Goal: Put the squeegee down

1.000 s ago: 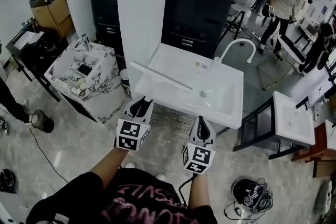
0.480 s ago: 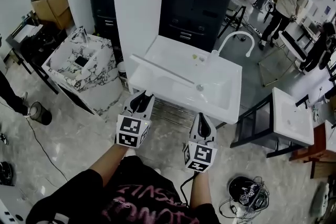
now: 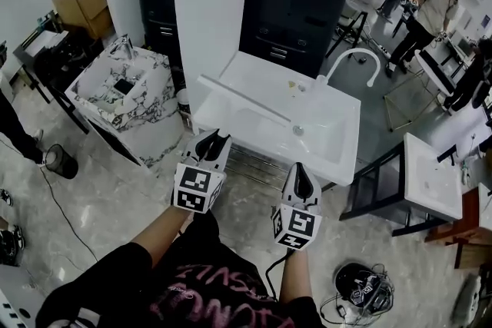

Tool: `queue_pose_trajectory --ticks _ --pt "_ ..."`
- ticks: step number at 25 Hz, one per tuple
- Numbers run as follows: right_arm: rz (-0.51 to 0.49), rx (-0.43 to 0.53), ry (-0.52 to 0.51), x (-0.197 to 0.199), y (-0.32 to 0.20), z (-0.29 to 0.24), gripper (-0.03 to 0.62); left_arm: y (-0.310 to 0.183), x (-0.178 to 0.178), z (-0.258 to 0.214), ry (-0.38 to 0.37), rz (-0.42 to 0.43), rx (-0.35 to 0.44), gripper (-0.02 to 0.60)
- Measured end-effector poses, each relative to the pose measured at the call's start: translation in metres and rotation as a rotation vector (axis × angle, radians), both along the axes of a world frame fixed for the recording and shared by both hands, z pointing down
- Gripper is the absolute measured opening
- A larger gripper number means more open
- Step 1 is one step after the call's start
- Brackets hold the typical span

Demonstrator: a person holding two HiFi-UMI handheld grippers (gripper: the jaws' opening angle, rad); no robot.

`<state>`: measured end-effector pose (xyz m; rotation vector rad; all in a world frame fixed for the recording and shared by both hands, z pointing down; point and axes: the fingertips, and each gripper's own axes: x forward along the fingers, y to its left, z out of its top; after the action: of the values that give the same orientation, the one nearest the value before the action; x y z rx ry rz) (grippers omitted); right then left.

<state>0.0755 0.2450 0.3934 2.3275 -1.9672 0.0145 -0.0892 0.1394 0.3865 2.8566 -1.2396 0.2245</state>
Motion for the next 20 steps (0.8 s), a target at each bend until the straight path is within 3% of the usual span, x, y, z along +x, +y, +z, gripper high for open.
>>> queue_pose_trajectory --ticks 20 --pt "0.007 -0.009 0.006 0.008 -0.056 0.003 0.021 -0.057 0.007 0.009 0.007 -0.009 -0.017 0.094"
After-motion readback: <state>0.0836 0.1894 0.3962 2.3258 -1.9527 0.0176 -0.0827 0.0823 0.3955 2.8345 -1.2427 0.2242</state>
